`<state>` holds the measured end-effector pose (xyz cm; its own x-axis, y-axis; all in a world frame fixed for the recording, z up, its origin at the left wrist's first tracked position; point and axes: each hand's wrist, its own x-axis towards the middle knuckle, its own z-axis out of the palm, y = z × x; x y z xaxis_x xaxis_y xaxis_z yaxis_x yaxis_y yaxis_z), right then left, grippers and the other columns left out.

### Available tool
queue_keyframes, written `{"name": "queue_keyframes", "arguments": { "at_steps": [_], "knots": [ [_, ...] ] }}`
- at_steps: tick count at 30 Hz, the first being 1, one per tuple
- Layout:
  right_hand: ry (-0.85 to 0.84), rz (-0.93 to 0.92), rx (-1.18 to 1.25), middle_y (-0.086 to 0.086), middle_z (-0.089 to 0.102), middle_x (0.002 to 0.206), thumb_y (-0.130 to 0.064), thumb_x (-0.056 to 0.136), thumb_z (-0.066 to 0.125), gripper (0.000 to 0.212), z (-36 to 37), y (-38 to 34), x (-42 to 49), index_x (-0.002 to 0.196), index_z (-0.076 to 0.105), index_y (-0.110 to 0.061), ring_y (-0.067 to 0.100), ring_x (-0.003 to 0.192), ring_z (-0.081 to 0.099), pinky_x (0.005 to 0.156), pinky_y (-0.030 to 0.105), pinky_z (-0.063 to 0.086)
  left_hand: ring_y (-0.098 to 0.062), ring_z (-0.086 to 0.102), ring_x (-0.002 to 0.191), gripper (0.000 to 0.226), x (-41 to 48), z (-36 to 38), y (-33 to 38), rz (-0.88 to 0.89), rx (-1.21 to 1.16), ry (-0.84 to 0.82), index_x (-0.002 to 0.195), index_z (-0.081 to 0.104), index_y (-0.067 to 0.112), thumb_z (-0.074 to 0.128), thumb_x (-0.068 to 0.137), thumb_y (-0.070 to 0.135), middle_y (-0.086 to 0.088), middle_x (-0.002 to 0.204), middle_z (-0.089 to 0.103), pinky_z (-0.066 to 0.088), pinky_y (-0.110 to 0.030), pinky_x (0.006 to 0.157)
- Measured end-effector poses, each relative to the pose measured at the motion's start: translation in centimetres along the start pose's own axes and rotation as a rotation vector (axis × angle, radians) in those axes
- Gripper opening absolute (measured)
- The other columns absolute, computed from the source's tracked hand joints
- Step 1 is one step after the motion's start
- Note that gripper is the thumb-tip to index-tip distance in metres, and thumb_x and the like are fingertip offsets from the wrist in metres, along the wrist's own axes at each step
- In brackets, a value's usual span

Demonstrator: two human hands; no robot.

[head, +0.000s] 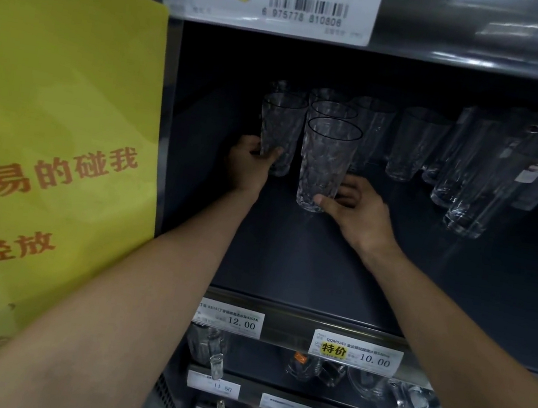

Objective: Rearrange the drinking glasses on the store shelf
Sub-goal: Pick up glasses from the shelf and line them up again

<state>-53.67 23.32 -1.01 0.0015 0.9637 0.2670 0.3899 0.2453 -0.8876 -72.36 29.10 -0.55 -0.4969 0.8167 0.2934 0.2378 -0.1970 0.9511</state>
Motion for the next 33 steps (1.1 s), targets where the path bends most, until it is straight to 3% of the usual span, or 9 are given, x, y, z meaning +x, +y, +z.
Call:
{"name": "queue_keyframes", "arguments": {
  "at_steps": [3, 7, 24, 28, 32, 33],
  "knots": [
    [0.008, -0.004, -0.018, -0.006, 0.069, 0.104, -0.026, 0.082, 0.081, 0.05, -0.04, 0.0, -0.02, 0.126, 0.059, -0.019, 0.002, 0.091, 0.065, 0.077, 0.009, 0.048, -0.015, 0.063, 0.096, 0.038, -0.07, -0.02, 0.14, 0.011, 0.024, 0.002, 0.113, 0.066, -0.001, 0.079, 0.083, 0.019, -0.014, 0.115, 0.07, 0.046, -0.019, 0.074],
    [0.007, 0.006, -0.025, -0.008, 0.069, 0.102, -0.027, 0.082, 0.08, 0.047, -0.02, 0.04, -0.01, 0.125, 0.061, -0.018, 0.002, 0.092, 0.065, 0.086, 0.017, 0.051, -0.018, 0.065, 0.097, 0.037, -0.18, 0.04, 0.2, 0.013, 0.023, 0.001, 0.114, 0.066, -0.001, 0.078, 0.084, 0.017, -0.015, 0.114, 0.07, 0.045, -0.02, 0.074],
    [0.018, 0.02, -0.016, -0.007, 0.07, 0.105, -0.03, 0.082, 0.08, 0.047, 0.03, 0.32, 0.18, 0.123, 0.063, -0.018, 0.005, 0.097, 0.066, 0.087, 0.017, 0.05, -0.017, 0.063, 0.096, 0.036, -0.41, -0.01, 0.47, -0.005, 0.073, 0.008, 0.114, 0.067, -0.003, 0.075, 0.088, 0.021, -0.015, 0.114, 0.07, 0.042, -0.016, 0.071],
    [0.011, 0.027, -0.026, -0.005, 0.07, 0.106, -0.031, 0.083, 0.079, 0.045, 0.12, 0.41, 0.25, 0.122, 0.063, -0.018, 0.006, 0.097, 0.066, 0.079, 0.011, 0.047, -0.012, 0.059, 0.092, 0.034, -0.5, -0.04, 0.47, -0.009, 0.085, 0.017, 0.112, 0.068, -0.002, 0.074, 0.088, 0.022, -0.013, 0.112, 0.07, 0.042, -0.017, 0.071],
    [0.021, 0.034, -0.051, -0.006, 0.069, 0.102, -0.033, 0.083, 0.078, 0.042, 0.11, 0.37, 0.26, 0.12, 0.064, -0.018, 0.006, 0.095, 0.066, 0.068, 0.001, 0.043, -0.01, 0.058, 0.081, 0.021, -0.55, -0.19, 0.49, -0.032, 0.07, 0.018, 0.096, 0.069, 0.003, 0.074, 0.088, 0.022, -0.005, 0.096, 0.069, 0.043, -0.019, 0.072],
    [0.023, 0.035, -0.053, -0.006, 0.069, 0.101, -0.034, 0.083, 0.078, 0.042, 0.07, 0.38, 0.27, 0.12, 0.064, -0.018, 0.006, 0.094, 0.065, 0.066, -0.001, 0.043, -0.011, 0.06, 0.086, 0.026, -0.63, -0.25, 0.6, -0.043, 0.062, 0.028, 0.103, 0.069, 0.003, 0.075, 0.088, 0.023, -0.007, 0.101, 0.069, 0.044, -0.02, 0.074]
  ]
}}
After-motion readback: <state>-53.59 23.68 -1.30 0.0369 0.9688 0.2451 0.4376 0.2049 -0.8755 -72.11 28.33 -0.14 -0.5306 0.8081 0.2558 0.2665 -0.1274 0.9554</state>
